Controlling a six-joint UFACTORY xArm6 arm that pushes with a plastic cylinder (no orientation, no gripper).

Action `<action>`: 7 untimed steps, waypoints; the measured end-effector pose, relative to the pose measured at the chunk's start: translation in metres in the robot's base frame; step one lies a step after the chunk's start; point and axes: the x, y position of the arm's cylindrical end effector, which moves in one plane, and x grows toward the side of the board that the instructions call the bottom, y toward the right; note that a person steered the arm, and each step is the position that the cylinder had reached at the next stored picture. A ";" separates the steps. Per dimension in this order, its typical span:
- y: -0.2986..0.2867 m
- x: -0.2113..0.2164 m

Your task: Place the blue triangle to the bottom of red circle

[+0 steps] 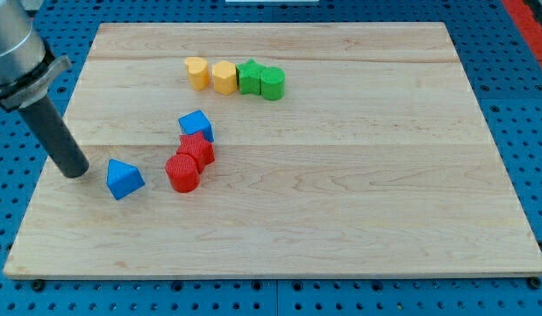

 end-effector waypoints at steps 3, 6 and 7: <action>0.037 0.013; 0.065 0.038; 0.070 0.051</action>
